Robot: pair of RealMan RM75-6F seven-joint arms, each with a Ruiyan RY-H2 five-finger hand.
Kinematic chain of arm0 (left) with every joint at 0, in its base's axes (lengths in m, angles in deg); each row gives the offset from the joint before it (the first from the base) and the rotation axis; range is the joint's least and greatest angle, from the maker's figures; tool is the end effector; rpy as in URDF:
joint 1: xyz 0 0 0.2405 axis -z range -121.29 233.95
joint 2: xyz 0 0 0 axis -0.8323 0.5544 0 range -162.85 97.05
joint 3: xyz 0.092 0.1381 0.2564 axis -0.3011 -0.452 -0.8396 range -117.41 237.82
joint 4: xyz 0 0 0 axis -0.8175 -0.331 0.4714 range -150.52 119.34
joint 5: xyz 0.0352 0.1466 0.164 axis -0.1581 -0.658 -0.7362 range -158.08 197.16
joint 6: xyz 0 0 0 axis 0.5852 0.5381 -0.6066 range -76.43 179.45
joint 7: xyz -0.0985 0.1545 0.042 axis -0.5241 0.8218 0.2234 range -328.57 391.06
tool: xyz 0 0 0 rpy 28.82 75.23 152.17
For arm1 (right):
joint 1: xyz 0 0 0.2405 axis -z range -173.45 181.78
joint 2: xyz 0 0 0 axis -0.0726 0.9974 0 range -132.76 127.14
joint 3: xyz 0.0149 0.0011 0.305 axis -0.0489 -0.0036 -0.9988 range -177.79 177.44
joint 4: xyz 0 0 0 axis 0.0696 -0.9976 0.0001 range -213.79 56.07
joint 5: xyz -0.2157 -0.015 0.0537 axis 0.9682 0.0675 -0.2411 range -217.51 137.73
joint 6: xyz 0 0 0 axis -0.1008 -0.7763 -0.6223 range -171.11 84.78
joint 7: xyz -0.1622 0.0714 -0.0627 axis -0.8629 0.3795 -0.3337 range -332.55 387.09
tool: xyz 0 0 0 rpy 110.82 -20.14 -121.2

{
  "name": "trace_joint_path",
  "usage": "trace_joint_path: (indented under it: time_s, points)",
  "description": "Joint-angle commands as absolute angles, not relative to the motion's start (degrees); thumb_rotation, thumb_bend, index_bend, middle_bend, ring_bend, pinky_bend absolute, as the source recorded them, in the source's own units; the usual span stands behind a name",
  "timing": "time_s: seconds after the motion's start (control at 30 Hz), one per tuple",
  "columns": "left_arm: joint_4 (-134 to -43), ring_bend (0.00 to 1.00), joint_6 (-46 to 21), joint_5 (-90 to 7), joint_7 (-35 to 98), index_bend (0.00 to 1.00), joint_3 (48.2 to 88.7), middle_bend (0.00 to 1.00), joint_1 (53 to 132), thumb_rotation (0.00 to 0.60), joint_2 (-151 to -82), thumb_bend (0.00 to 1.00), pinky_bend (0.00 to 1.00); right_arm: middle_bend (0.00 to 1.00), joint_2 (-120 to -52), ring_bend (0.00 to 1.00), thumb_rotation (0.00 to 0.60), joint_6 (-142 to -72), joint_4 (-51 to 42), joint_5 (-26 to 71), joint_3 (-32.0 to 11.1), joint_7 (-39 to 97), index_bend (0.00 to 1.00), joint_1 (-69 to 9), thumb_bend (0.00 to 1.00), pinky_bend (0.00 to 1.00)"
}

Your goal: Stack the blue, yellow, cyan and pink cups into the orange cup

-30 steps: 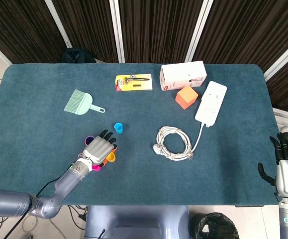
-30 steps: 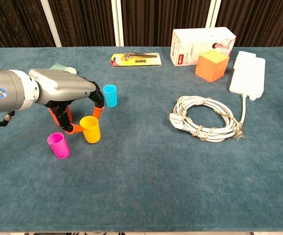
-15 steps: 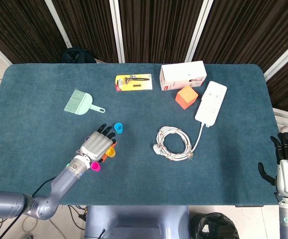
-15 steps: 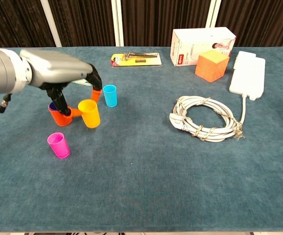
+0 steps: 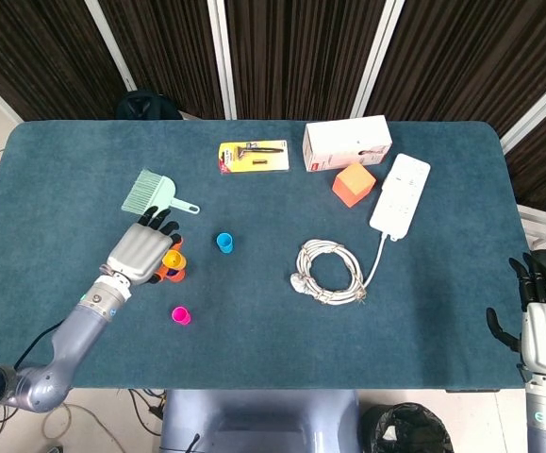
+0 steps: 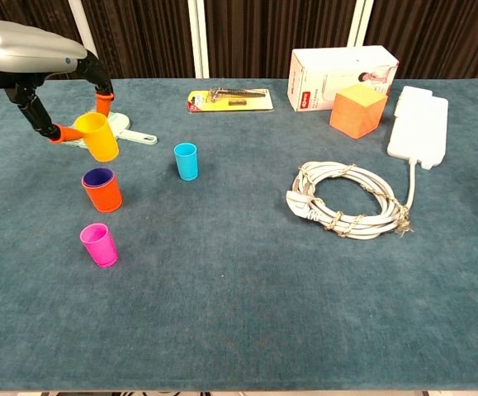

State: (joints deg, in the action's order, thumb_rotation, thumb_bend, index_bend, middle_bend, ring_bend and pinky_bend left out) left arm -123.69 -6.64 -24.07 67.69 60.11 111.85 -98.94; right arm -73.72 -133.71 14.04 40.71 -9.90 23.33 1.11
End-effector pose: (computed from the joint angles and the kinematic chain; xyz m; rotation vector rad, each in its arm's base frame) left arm -0.1515 0.4140 0.0559 -1.9663 -0.7574 -0.5965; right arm -0.3562 -0.2396 0.1693 1.1412 -0.8609 0.9974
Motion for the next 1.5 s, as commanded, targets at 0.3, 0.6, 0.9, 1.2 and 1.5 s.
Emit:
trace_joint_path:
  time_s: [0.3,0.6,0.9,1.2,1.5]
  points:
    - [-118.26,0.00,-4.44,-29.94,62.39,0.46,59.57,0.21,108.66,0.600,-100.94,0.35,0.05,0.07,-73.94,0.09,0.600,-133.84,13.78,40.53,-10.11,23.53,0.11,1.11,0.41,0.09]
    - [-115.38,0.00,-3.79,-30.85,61.44,0.46,59.45,0.21,107.37,0.600,-103.27,0.35,0.05,0.07,-73.89,0.09,0.600,-133.86,13.84,40.38,-10.21,23.76,0.11,1.16,0.41,0.09]
    - [-113.86,0.00,-2.71,-30.97,61.76,0.46,59.57,0.21,106.98,0.600,-104.65,0.35,0.05,0.07,-74.12,0.09,0.600,-133.89,13.80,40.48,-10.25,23.78,0.11,1.09,0.41,0.09]
    - [-113.14,0.00,-2.47,-29.48,63.39,0.40,59.48,0.20,106.86,0.600,-105.26,0.33,0.05,0.07,-74.03,0.09,0.600,-133.73,13.87,40.20,-10.32,24.01,0.11,1.12,0.41,0.09]
    - [-113.85,0.00,-2.12,-27.42,65.49,0.27,59.53,0.19,107.20,0.600,-105.10,0.31,0.05,0.07,-73.94,0.09,0.600,-133.45,14.08,39.84,-10.37,24.00,0.11,1.11,0.41,0.09]
